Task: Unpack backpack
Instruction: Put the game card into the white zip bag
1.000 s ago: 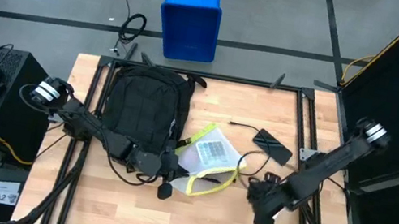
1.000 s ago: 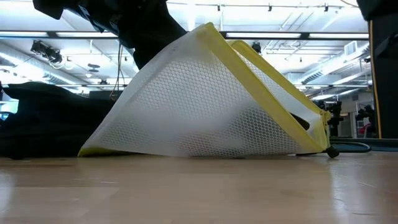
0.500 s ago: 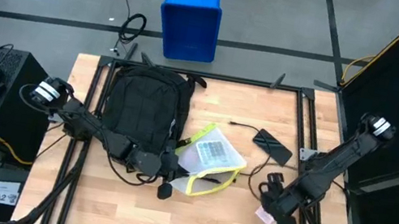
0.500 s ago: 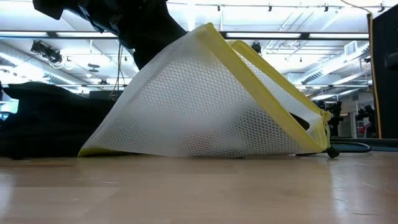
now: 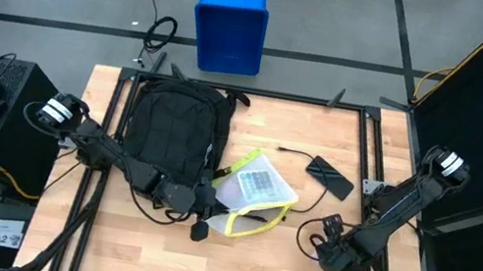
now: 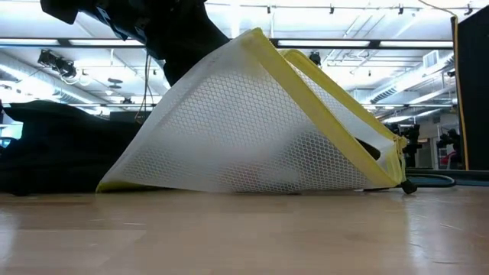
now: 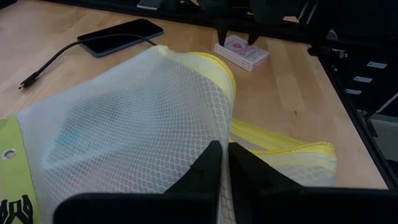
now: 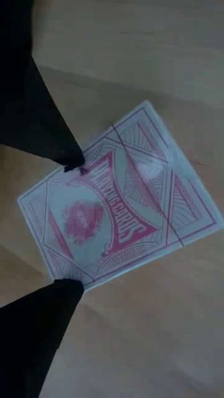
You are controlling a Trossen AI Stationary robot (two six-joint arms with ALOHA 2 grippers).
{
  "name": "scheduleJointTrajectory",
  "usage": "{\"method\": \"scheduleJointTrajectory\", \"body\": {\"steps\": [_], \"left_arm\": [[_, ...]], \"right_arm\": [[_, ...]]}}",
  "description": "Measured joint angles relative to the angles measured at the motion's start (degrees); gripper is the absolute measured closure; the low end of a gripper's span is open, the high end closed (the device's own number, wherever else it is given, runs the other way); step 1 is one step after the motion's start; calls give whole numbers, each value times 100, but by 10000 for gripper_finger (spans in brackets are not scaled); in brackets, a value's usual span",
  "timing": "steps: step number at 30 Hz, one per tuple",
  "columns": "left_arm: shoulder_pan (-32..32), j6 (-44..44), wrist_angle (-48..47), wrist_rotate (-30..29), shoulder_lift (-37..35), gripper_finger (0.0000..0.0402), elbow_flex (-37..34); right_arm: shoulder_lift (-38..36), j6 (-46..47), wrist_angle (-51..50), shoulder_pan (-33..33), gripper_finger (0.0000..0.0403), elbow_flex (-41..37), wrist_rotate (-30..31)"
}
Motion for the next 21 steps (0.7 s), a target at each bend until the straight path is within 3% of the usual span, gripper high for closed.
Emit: {"method": "scheduleJointTrajectory", "body": {"steps": [6,13,21], "left_arm": [[0,0,-2,0,0,402,2],[0,-48,-8,0,0,402,0],[0,-70,-138,2,0,402,2]], "right_arm": [[4,163,-166,-3,45,214,48],[5,155,363,-266,5,295,786],[5,596,222,-353,21,490,-88]]}}
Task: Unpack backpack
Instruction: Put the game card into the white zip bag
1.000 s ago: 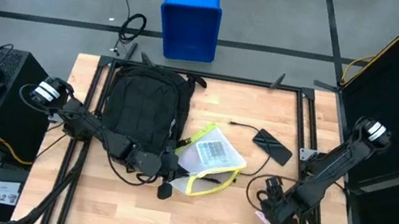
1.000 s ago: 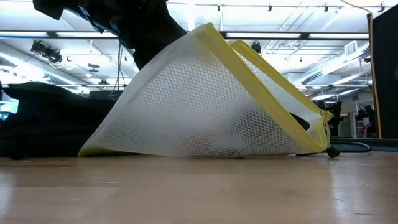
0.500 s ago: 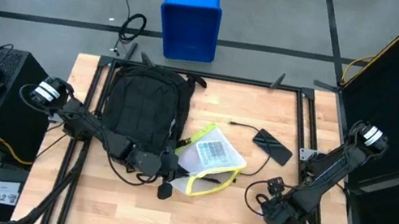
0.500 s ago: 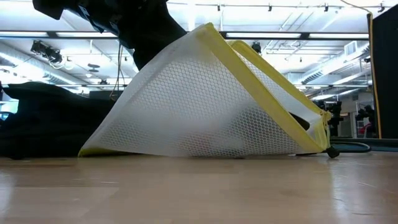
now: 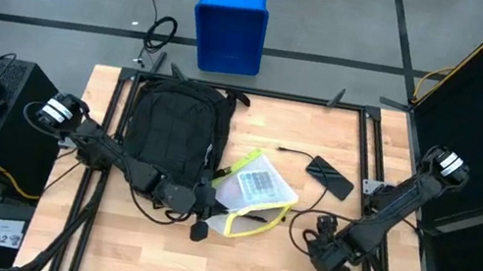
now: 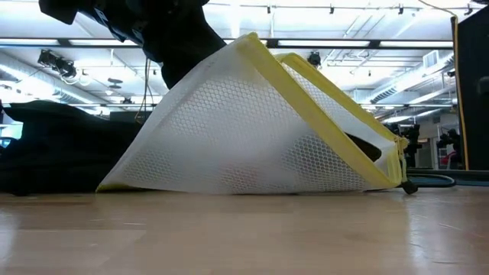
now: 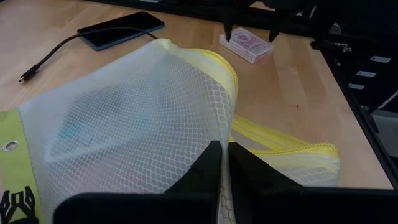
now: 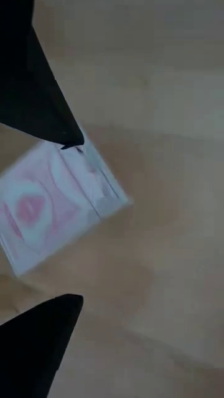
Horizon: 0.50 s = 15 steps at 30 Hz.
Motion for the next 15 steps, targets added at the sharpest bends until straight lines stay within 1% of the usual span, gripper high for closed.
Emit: {"method": "scheduleJointTrajectory", "body": {"steps": [3,7,10,15], "left_arm": [[0,-1,4,0,0,402,-2],[0,-32,4,0,0,402,-1],[0,-44,3,0,0,402,-2],[0,-44,4,0,0,402,0]], "right_arm": [[0,-65,-11,211,22,74,-67],[55,-375,-200,449,19,79,140],[204,-508,-465,604,14,76,181],[599,-873,-512,811,6,76,254]]}}
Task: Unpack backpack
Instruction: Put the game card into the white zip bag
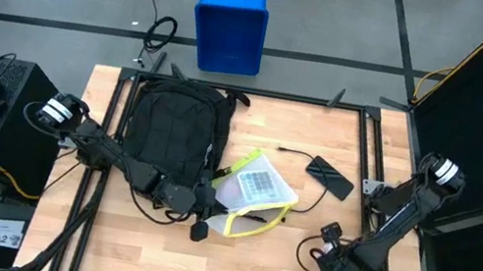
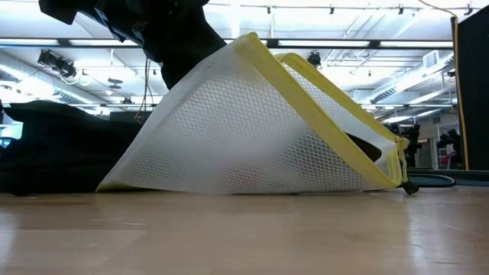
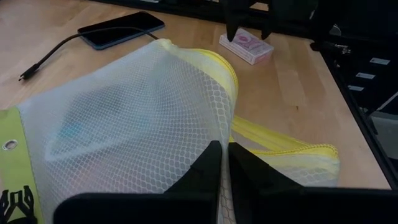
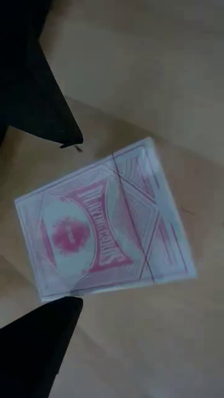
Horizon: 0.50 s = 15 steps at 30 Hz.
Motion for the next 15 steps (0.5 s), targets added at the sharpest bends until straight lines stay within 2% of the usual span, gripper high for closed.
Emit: {"method": "scheduleJointTrajectory", "body": {"steps": [3,9,12,15], "left_arm": [[0,0,0,0,0,402,-2],[0,-2,-2,2,0,402,0],[0,-2,2,12,0,402,-1],[0,4,3,20,0,402,0]], "right_arm": [[288,-117,-3,27,4,0,232],[639,-257,46,-118,16,35,88],[691,-111,94,-328,39,21,-257],[694,-8,252,-534,82,-1,-615]]}}
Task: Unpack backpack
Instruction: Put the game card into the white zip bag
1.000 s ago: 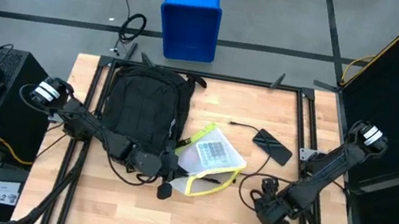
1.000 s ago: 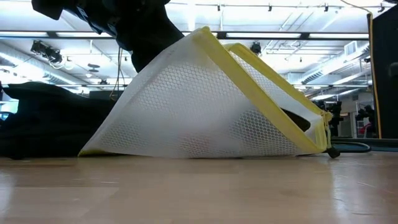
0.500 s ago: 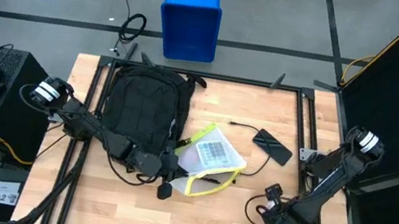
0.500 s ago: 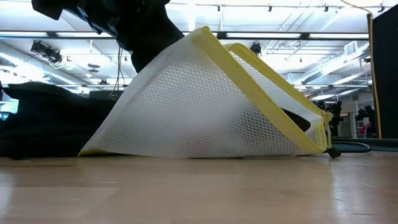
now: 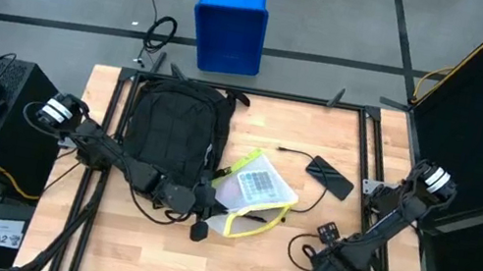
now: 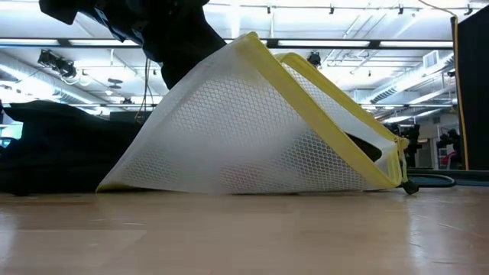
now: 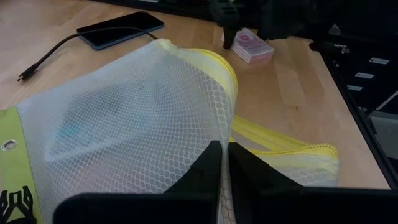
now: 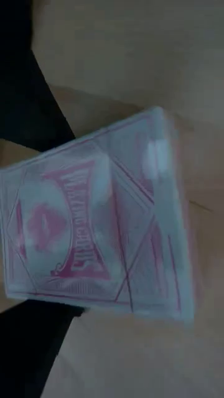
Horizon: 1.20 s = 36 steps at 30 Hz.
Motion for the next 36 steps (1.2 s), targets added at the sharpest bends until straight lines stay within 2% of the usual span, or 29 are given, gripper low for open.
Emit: {"method": "scheduleJointTrajectory", "body": {"steps": [3,8,14,23,31,36], "left_arm": [[0,0,-1,0,0,402,0],[0,-2,1,2,0,402,-1],[0,24,3,2,0,402,-1],[0,28,3,2,0,402,0],[0,25,4,2,0,402,1],[0,22,55,2,0,402,1]], "right_arm": [[3,75,112,-172,129,1,-201],[-1,109,221,-310,128,10,-271],[-58,708,265,-448,128,10,-221],[-699,1281,465,-482,128,-17,24],[-1413,955,1307,-841,128,-7,698],[-1457,309,2056,-1368,128,-4,841]]}}
